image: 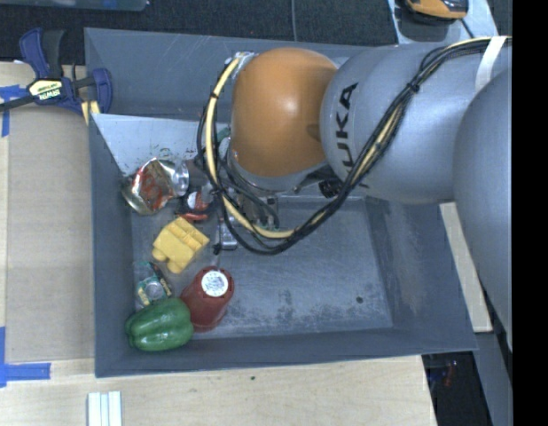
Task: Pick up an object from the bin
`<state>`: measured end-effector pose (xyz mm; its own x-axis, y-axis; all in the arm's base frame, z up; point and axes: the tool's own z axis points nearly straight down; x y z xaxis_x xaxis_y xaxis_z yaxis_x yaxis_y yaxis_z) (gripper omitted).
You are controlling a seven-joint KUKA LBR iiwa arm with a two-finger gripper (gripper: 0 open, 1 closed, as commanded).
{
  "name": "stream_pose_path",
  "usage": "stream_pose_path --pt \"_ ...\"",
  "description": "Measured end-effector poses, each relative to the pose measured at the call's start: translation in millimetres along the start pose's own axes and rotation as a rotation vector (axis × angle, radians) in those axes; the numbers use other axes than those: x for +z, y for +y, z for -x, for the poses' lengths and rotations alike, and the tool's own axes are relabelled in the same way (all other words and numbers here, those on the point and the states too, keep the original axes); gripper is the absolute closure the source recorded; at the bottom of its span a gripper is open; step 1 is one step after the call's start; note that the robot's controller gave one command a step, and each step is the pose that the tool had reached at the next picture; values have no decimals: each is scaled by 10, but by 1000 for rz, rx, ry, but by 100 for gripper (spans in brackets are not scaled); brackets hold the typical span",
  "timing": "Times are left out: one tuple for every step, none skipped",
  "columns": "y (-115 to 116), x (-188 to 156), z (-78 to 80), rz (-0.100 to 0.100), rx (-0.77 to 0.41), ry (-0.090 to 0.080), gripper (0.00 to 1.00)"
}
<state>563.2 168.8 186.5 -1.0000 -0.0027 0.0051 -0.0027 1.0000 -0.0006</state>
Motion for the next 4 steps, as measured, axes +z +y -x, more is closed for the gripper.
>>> stream_pose_path --pt "-7 -49 19 2 3 -8 0" --pt "37 416 363 2 -71 -12 0" --pt "86 530 421 2 -272 -17 0" --pt "232 542 411 2 -286 -15 0"
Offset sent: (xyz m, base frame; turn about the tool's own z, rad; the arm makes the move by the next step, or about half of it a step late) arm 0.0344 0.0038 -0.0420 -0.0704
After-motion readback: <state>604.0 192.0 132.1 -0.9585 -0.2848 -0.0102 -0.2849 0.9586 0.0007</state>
